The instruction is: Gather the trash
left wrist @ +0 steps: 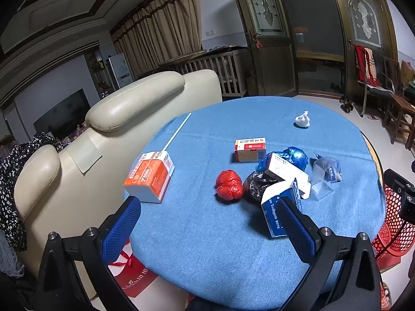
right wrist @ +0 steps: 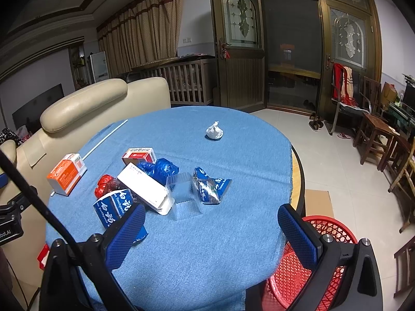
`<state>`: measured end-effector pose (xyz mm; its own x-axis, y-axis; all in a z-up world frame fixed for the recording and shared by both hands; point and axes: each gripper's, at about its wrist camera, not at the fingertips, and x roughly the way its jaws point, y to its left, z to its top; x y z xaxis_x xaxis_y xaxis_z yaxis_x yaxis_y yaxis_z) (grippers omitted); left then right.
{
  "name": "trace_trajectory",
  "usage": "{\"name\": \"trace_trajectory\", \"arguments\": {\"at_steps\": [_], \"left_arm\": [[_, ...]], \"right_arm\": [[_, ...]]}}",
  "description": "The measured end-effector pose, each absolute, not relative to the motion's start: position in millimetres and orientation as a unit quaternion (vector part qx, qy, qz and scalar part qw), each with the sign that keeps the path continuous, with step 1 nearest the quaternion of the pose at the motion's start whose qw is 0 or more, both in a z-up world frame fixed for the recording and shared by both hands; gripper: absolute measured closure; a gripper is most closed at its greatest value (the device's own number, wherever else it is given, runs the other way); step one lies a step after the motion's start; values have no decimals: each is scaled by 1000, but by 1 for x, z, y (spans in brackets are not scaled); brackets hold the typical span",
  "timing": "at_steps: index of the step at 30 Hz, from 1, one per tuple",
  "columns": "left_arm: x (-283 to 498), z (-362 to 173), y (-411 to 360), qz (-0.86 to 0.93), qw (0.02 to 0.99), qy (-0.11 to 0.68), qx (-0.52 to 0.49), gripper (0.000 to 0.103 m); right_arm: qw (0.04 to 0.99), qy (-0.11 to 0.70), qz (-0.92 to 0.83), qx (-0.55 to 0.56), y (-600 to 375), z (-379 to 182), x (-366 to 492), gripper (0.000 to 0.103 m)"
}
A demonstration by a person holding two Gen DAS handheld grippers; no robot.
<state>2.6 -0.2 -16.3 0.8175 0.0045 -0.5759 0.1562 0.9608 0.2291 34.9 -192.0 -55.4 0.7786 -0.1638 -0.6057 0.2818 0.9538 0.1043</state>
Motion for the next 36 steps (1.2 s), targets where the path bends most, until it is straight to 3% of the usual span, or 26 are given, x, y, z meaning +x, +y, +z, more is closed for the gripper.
{"name": "trace_trajectory", "arguments": {"at_steps": [36], "left_arm": [[14, -42, -7, -50, 928, 341, 144, 0]], "right_arm": [[921, 346, -123, 133, -214, -83, 47, 0]]}}
